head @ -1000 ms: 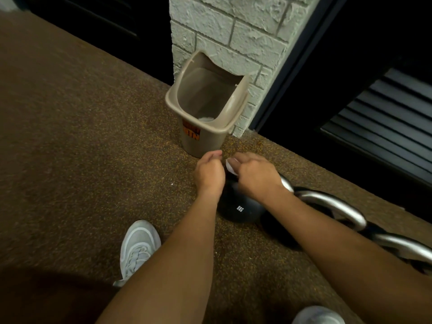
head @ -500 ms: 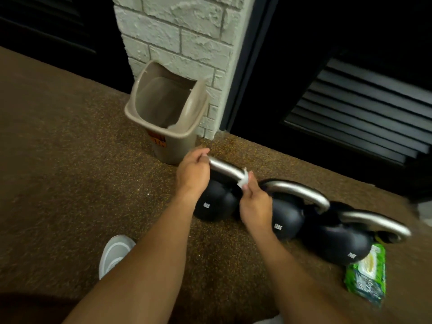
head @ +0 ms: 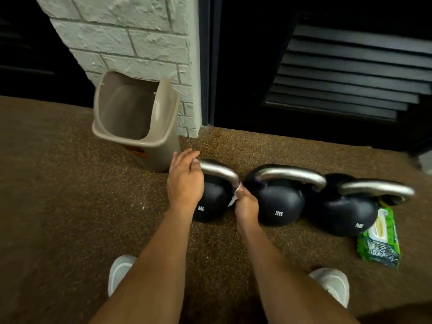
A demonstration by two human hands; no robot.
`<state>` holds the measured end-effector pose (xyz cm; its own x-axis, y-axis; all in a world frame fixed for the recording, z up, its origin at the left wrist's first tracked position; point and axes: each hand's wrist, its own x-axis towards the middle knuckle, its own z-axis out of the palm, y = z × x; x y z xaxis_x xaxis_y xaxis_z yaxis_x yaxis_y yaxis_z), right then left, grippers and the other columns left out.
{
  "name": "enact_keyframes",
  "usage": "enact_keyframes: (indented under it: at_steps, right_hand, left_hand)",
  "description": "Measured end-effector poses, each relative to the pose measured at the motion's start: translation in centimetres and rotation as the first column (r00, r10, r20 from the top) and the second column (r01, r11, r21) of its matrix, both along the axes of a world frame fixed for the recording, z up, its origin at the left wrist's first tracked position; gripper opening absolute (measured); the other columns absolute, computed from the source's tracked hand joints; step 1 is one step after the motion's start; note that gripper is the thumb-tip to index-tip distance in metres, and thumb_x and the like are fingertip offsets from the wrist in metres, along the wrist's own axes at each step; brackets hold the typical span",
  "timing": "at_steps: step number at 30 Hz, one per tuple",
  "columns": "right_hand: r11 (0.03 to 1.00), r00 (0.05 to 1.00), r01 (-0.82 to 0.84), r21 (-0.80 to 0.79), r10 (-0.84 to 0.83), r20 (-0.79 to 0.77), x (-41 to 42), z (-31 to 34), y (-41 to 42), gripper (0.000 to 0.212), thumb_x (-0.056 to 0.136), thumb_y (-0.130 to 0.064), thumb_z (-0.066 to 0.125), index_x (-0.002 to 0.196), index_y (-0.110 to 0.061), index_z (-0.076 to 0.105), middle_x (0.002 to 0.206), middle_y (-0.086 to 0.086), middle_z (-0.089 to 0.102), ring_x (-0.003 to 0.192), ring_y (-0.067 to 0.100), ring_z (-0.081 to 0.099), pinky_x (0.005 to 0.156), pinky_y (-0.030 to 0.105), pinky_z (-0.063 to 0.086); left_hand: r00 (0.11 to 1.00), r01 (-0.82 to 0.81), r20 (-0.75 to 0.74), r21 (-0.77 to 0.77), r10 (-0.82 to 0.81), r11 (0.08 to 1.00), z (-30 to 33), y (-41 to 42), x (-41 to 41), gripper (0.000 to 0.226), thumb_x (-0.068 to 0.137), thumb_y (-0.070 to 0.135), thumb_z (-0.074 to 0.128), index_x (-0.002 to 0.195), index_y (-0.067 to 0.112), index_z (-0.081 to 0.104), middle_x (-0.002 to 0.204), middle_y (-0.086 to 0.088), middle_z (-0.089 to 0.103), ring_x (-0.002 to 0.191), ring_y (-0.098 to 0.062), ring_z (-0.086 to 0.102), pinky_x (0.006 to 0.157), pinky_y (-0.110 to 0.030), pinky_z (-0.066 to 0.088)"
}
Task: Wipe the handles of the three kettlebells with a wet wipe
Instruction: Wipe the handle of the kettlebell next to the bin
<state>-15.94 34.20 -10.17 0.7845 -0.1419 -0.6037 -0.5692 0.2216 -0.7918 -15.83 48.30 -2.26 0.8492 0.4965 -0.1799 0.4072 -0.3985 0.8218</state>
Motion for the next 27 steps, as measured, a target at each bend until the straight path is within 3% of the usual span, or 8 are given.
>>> enact_keyframes:
  at_steps: [4, 7, 9, 12, 16, 19, 23, 27]
  right_hand:
    - [0.998, 0.998, 0.016, 0.063, -0.013, -0.057, 0.6, -0.1, 0.0, 0.034, 0.096, -0.008, 0.049, 0.121, -0.015, 0.071, 0.111, 0.003, 0.074, 0.108, 0.02, 0.065, 0.101, 0.037, 0.048]
    - [0.998, 0.999, 0.002, 0.063, -0.004, 0.037, 0.9, 1.5, 0.2, 0.04, 0.092, -0.005, 0.049, 0.124, -0.016, 0.069, 0.111, 0.005, 0.07, 0.1, 0.019, 0.063, 0.086, 0.031, 0.049]
    - [0.997, 0.988, 0.005, 0.073, -0.017, 0.155, 0.9, 2.4, 0.4, 0.038, 0.089, -0.016, 0.053, 0.123, -0.019, 0.07, 0.122, 0.002, 0.069, 0.114, 0.018, 0.063, 0.098, 0.033, 0.047]
    - [0.993, 0.965, -0.049, -0.109, 0.076, 0.252, 0.2, 2.2, -0.1, 0.034, 0.092, -0.04, 0.053, 0.119, -0.029, 0.071, 0.124, -0.005, 0.069, 0.12, 0.013, 0.06, 0.104, 0.033, 0.043]
    - [0.912, 0.979, -0.195, -0.362, 0.203, -0.016, 1.7, 1.9, -0.7, 0.061, 0.095, -0.063, 0.037, 0.112, -0.016, 0.071, 0.109, 0.007, 0.07, 0.11, 0.03, 0.062, 0.103, 0.046, 0.044]
    - [0.892, 0.97, -0.242, -0.381, 0.212, -0.119, 2.7, 2.5, -0.3, 0.069, 0.09, -0.073, 0.033, 0.115, -0.018, 0.067, 0.115, 0.011, 0.067, 0.11, 0.03, 0.061, 0.104, 0.049, 0.043]
    - [0.856, 0.939, -0.217, -0.469, 0.314, 0.14, 1.3, 4.7, 0.1, 0.049, 0.097, -0.062, 0.037, 0.112, -0.03, 0.071, 0.108, -0.004, 0.07, 0.106, 0.015, 0.061, 0.1, 0.037, 0.045]
    - [0.702, 0.766, -0.215, -0.679, 0.553, 0.329, 0.8, 7.5, 0.9, 0.042, 0.104, -0.042, 0.039, 0.129, -0.019, 0.065, 0.123, -0.001, 0.066, 0.114, 0.012, 0.058, 0.097, 0.027, 0.044]
  left_hand:
    - [0.999, -0.019, 0.026, 0.006, 0.019, 1.0, -0.1, 0.0, 0.1, 0.037, 0.106, 0.022, 0.045, 0.135, 0.03, 0.067, 0.153, 0.016, 0.051, 0.153, -0.009, 0.026, 0.122, -0.029, 0.013]
    - [0.999, -0.035, 0.037, 0.001, 0.034, 0.999, -0.2, 0.0, 0.1, 0.037, 0.105, 0.021, 0.045, 0.133, 0.029, 0.068, 0.151, 0.015, 0.053, 0.152, -0.01, 0.028, 0.122, -0.03, 0.015]
    - [0.999, -0.036, 0.031, 0.004, 0.036, 0.999, -0.3, 0.1, 0.2, 0.038, 0.105, 0.022, 0.045, 0.133, 0.03, 0.069, 0.15, 0.016, 0.054, 0.151, -0.009, 0.029, 0.121, -0.029, 0.015]
    - [0.999, -0.022, 0.032, -0.007, 0.022, 1.0, -0.2, 0.3, 0.1, 0.038, 0.104, 0.022, 0.045, 0.133, 0.03, 0.069, 0.15, 0.017, 0.054, 0.151, -0.009, 0.03, 0.12, -0.027, 0.015]
    - [1.0, -0.006, 0.025, -0.036, 0.007, 0.999, 0.0, 0.5, 0.1, 0.038, 0.105, 0.022, 0.045, 0.134, 0.029, 0.068, 0.151, 0.017, 0.054, 0.151, -0.008, 0.03, 0.119, -0.025, 0.014]
    - [1.0, -0.008, 0.01, -0.036, 0.008, 0.999, 0.2, 0.6, 0.1, 0.039, 0.105, 0.022, 0.044, 0.134, 0.029, 0.068, 0.151, 0.017, 0.054, 0.151, -0.008, 0.029, 0.12, -0.026, 0.015]
    - [1.0, -0.011, 0.006, -0.03, 0.011, 1.0, 0.0, 0.8, 0.0, 0.039, 0.104, 0.022, 0.043, 0.133, 0.029, 0.069, 0.15, 0.016, 0.055, 0.151, -0.008, 0.03, 0.12, -0.026, 0.016]
    - [1.0, -0.008, 0.022, -0.037, 0.009, 0.999, 0.2, 0.4, 0.1, 0.04, 0.107, 0.027, 0.04, 0.137, 0.03, 0.066, 0.152, 0.017, 0.053, 0.152, -0.007, 0.028, 0.121, -0.028, 0.015]
